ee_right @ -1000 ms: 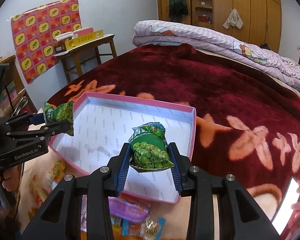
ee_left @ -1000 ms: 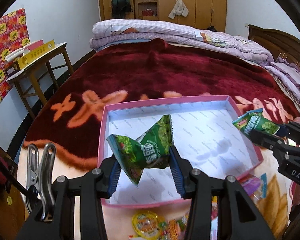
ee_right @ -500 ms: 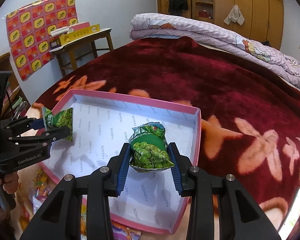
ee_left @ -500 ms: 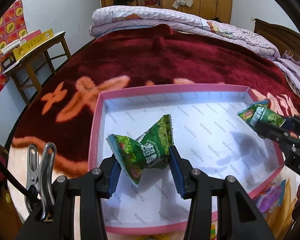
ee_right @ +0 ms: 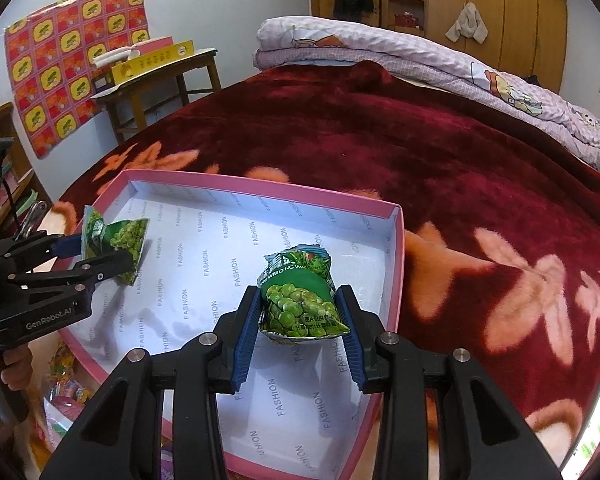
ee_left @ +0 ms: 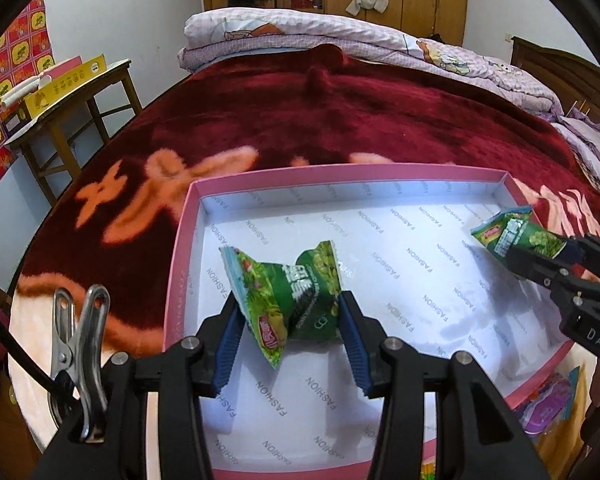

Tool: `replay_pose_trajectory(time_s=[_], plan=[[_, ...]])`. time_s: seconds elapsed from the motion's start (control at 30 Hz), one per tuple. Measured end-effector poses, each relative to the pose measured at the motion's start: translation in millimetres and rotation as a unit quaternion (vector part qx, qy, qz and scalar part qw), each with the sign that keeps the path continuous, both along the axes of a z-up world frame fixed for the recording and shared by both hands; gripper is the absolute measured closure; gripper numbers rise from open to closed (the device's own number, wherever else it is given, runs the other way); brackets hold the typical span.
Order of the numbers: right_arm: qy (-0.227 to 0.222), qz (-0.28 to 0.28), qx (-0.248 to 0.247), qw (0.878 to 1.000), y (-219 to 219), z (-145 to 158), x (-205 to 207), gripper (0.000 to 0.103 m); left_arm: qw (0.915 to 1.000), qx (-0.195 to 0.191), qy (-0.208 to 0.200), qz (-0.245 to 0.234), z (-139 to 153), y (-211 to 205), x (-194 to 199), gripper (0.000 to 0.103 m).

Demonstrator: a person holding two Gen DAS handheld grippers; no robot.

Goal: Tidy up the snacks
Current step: 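Open both tools to drop the green bags inside the tray, then withdraw both open tools back toward the snack pile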

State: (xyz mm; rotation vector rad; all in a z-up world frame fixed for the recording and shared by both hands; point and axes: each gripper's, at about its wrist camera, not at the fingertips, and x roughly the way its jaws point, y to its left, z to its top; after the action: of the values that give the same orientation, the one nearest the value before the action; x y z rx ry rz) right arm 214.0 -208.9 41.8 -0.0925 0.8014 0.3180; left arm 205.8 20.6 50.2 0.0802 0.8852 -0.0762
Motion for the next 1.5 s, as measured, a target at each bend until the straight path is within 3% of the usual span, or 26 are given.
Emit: replay_pose_trajectory(time_s=[0.07,0.27,0.87,1.5], plan=[[-0.006,-0.005,0.002,1.0,-1.2,1.0,-0.3,0.063,1.0,0.007,-0.003,-0.002,0.8,-1.6,-0.7,0.051],[-0.026,-0.008,0.017,0.999,-5.3,11.2,-4.7,0.042,0.9997,0.015,-0.017,-0.007,7.9,-4.2,-6.6,0.047],[-0.057,0.018,0.016,0.998,3.3,38.7,-42.4,0.042,0.9993,-0.005,-0.038,-0.006,40.0,0.3,-33.4,0.046],[-0.036,0.028,0.034,0.998,1.0,38.0,-100.5,0.042,0.9992,-0.013,-0.038,0.004,50.6,13.1,-94.7,0.046]])
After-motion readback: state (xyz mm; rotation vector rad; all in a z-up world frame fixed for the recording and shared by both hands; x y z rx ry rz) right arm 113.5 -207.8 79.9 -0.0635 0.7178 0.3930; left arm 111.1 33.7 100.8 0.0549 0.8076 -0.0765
